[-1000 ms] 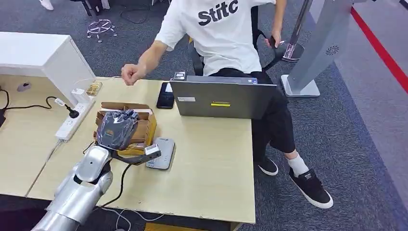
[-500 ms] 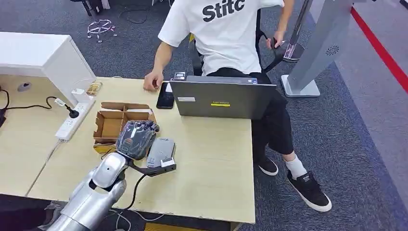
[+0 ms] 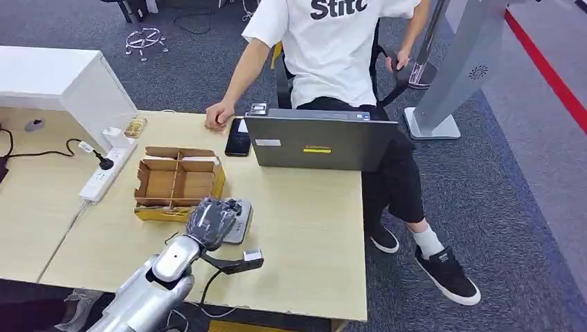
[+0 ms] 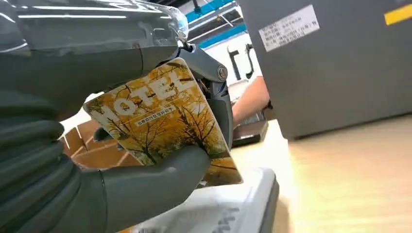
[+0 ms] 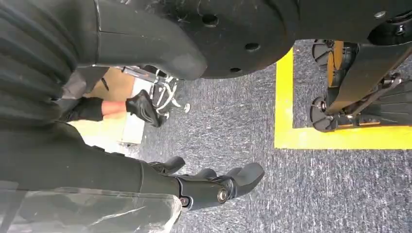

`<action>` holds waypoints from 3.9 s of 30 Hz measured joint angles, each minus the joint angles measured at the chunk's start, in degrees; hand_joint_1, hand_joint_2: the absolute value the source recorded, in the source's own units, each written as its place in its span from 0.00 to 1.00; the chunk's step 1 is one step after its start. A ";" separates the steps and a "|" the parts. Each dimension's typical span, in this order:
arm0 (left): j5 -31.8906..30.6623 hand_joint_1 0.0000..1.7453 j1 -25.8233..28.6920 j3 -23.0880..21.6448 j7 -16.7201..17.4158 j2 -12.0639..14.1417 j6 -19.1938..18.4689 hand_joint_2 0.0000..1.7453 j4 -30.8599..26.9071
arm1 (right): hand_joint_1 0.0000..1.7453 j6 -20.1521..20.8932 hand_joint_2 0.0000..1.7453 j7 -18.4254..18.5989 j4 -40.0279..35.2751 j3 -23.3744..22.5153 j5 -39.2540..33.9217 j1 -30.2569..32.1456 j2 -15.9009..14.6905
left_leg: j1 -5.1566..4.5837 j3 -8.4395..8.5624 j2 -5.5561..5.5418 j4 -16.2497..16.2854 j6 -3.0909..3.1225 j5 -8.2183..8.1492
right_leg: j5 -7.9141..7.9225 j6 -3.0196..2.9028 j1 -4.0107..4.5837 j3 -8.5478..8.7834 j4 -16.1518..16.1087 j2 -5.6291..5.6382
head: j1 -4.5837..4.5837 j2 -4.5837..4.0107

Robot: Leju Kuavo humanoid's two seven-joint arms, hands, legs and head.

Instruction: Pass the card to the sensor for recognition and then transmit it.

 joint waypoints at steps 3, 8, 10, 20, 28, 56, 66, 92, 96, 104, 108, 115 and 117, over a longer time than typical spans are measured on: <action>-0.37 1.00 -0.03 -0.22 0.02 -0.46 0.15 1.00 1.48 | 0.00 0.09 1.00 0.00 0.00 0.02 0.20 0.00 0.00 | 0.00 0.00 0.00 0.00 0.00 0.00 | 0.00 0.00 0.00 0.00 0.00 0.00 | 0.00 0.00; -0.57 1.00 -0.57 -0.50 0.02 -0.83 0.39 1.00 2.75 | 0.00 0.09 1.00 0.00 0.00 0.04 0.26 -0.02 0.00 | -0.01 0.00 -0.01 0.00 0.00 0.00 | 0.00 0.00 0.00 0.03 0.00 -0.02 | -0.02 0.00; -0.92 1.00 -0.81 -0.70 0.02 -1.01 0.63 1.00 3.43 | 0.00 0.09 1.00 0.00 0.00 0.04 0.39 -0.02 0.00 | -0.01 0.01 -0.01 0.00 0.00 0.00 | 0.00 0.00 0.00 0.04 0.00 -0.03 | 0.00 0.00; 0.44 1.00 -2.01 -1.00 0.98 -1.22 3.23 1.00 5.31 | 0.00 0.07 1.00 0.13 0.00 0.11 0.96 0.00 0.00 | 0.00 0.01 -0.02 0.00 -0.03 0.07 | 0.05 -0.05 0.00 0.03 0.02 -0.04 | 0.00 0.00; 8.44 1.00 -3.50 2.02 -0.77 1.50 4.85 1.00 -0.36 | 0.00 0.07 1.00 -0.09 0.11 0.11 1.20 0.02 0.00 | 0.01 0.00 -0.02 0.00 -0.03 0.09 | 0.05 -0.05 0.01 0.02 0.06 -0.03 | 0.00 0.00; 13.73 1.00 -0.73 13.40 -3.43 6.82 6.27 1.00 -14.89 | 0.00 -0.09 1.00 -0.09 0.26 -0.50 1.57 0.01 0.13 | 0.01 -0.01 -0.03 -0.02 -0.04 0.10 | 0.05 -0.06 0.01 0.02 0.07 -0.05 | -0.02 0.00; 12.48 0.00 -0.39 13.40 -3.50 6.51 6.29 1.00 -14.91 | 0.00 -0.17 1.00 0.02 0.26 -0.59 1.75 0.01 0.13 | 0.00 -0.01 -0.03 -0.02 -0.04 0.10 | 0.05 -0.06 0.01 0.01 0.06 -0.05 | -0.02 0.00; 16.74 0.00 4.42 11.78 -7.76 3.85 -0.55 1.00 -18.69 | 0.00 0.15 1.00 0.15 0.26 -1.42 1.36 0.02 0.31 | 0.00 -0.01 -0.02 -0.02 -0.04 0.10 | 0.05 -0.06 0.00 -0.01 0.04 -0.04 | -0.02 0.00; 16.87 0.00 6.33 9.81 -7.78 2.80 -1.77 1.00 -19.85 | 0.00 0.15 1.00 0.13 0.26 -1.77 1.33 0.02 0.37 | 0.00 -0.01 0.00 -0.02 -0.04 0.10 | 0.05 -0.06 0.00 -0.02 0.04 -0.01 | 0.00 0.00; 15.72 0.00 6.93 5.75 -6.82 2.47 -5.68 1.00 -20.18 | 0.00 0.33 1.00 0.15 0.28 -2.27 1.90 0.03 0.46 | 0.01 -0.02 -0.02 -0.02 -0.04 0.11 | 0.05 -0.06 0.01 -0.01 0.05 -0.05 | 0.00 0.00; 16.29 0.00 6.98 4.20 -4.73 2.67 -7.45 1.00 -20.11 | 0.00 0.33 1.00 0.15 0.28 -2.47 2.34 0.03 0.46 | 0.01 -0.02 -0.02 -0.02 -0.04 0.10 | 0.05 -0.06 0.01 -0.02 0.05 -0.04 | -0.02 0.00; 9.98 0.00 6.20 4.04 1.27 4.15 -7.50 1.00 -18.53 | 0.00 0.33 1.00 0.37 0.26 -2.71 3.02 0.03 0.46 | 0.01 -0.01 -0.01 -0.02 -0.04 0.11 | 0.05 -0.06 0.01 -0.02 0.05 -0.04 | -0.02 0.00; 8.75 0.00 5.68 4.04 2.67 4.72 -7.56 1.00 -17.34 | 0.00 0.37 1.00 0.37 0.26 -2.91 3.32 0.03 0.46 | 0.01 -0.01 -0.01 -0.03 -0.05 0.11 | 0.05 -0.06 0.01 -0.02 0.06 -0.04 | -0.02 0.00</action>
